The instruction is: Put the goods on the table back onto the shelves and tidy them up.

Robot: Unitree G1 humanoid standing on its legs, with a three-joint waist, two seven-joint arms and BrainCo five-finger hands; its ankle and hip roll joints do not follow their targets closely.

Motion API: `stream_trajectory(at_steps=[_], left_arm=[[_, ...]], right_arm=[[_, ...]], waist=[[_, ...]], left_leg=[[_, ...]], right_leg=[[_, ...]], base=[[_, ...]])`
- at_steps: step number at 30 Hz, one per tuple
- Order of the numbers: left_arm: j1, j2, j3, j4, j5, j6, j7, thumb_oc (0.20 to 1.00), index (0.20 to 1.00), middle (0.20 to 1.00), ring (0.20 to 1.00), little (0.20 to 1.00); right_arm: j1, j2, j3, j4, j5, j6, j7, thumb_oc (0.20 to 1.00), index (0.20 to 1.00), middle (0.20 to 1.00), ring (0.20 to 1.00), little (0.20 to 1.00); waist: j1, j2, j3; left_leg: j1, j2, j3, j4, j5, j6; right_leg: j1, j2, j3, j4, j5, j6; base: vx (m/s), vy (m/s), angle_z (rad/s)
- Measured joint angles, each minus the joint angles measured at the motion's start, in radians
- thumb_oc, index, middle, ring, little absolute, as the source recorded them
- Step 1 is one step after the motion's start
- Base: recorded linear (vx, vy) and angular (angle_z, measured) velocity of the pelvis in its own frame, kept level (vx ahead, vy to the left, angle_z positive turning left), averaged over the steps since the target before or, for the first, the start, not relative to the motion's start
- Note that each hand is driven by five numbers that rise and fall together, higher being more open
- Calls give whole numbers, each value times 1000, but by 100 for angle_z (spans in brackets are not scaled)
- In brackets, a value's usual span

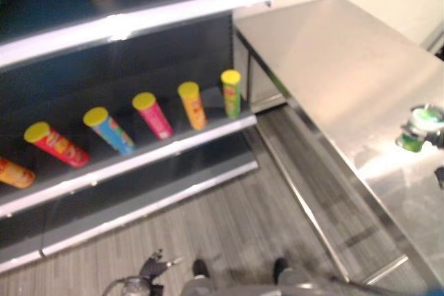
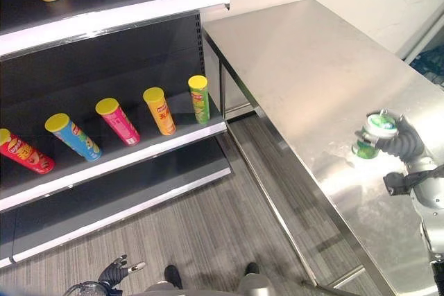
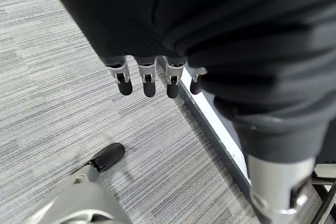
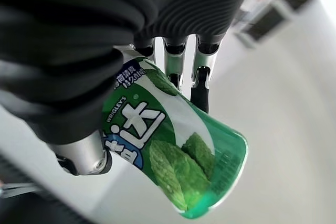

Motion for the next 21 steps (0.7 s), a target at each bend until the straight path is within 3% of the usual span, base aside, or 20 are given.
stream_trajectory(at_steps=[5, 8, 11, 13, 14, 16, 17, 19, 21], left_arm=[[-10, -34, -1, -4, -6, -6, 9, 1000, 1000, 1000, 1000, 1000], [-7, -47, -10, 2, -26, -6, 6, 1000, 1000, 1000, 1000, 1000], [-12, -34, -19, 37, -38, -5, 7, 1000, 1000, 1000, 1000, 1000], [-2, -40, -39, 35, -37, -6, 6, 1000, 1000, 1000, 1000, 1000], [-6, -32, -42, 34, -37, -6, 7, 1000, 1000, 1000, 1000, 1000], [-21, 18, -44, 32, -37, -11, 5, 1000, 1000, 1000, 1000, 1000], [-28, 34, -42, 36, -37, -11, 7, 1000, 1000, 1000, 1000, 1000], [-50, 57, -48, 38, -37, -14, 7, 1000, 1000, 1000, 1000, 1000], [-63, 65, -55, 68, -37, -15, 9, 1000, 1000, 1000, 1000, 1000]], right_arm=[[-164, -62, -8, -83, 35, -80, -51, 200, 200, 200, 200, 200], [-228, -39, 1, -115, 54, -123, -72, 200, 200, 200, 200, 200], [-280, 1, 37, -121, 71, -131, -94, 200, 200, 200, 200, 200], [-322, -12, 72, -119, 71, -135, -104, 200, 200, 200, 200, 200], [-333, 5, 93, -123, 71, -145, -111, 200, 200, 200, 200, 200], [-342, 14, 172, -138, 67, -144, -101, 200, 200, 200, 200, 200], [-360, 18, 187, -136, 66, -143, -102, 200, 200, 200, 200, 200], [-450, 22, 249, -123, 52, -141, -106, 200, 200, 200, 200, 200], [-659, 21, 382, -73, 46, -138, -114, 200, 200, 200, 200, 200]], waist=[[29, 8, 9], [57, -8, 14], [66, -25, 11], [49, 20, -15], [45, 11, -21], [68, -51, -41], [81, -64, -46], [100, -65, -47], [103, -55, -49]], left_leg=[[-56, 24, -42, 31, 21, -21], [-72, 72, 65, 81, -17, -2], [-70, 151, 59, 100, -17, -48], [-63, 189, 61, 54, 4, -34], [-59, 162, 60, 49, 48, -83], [-81, 83, 51, 54, 29, -41], [-88, 63, 46, 57, 20, -29], [-87, 23, 28, 65, 3, -4], [-82, -26, 30, 87, -40, 23]], right_leg=[[6, 19, -64, 3, -4, -28], [18, -6, -113, 4, 0, -36], [33, -41, -147, 5, 8, -19], [50, -55, -179, 6, 17, 36], [58, -83, -183, 6, 20, 52], [50, -162, -189, 27, 46, 48], [48, -181, -189, 36, 53, 41], [46, -230, -183, 98, 72, 42], [39, -302, -180, 159, 80, 43]], base=[[-35, 27, 40], [43, 294, 34], [51, 251, 29], [75, 418, 60], [120, 417, 53], [70, 362, 47], [50, 372, 39], [112, 405, 45], [78, 355, 29]])
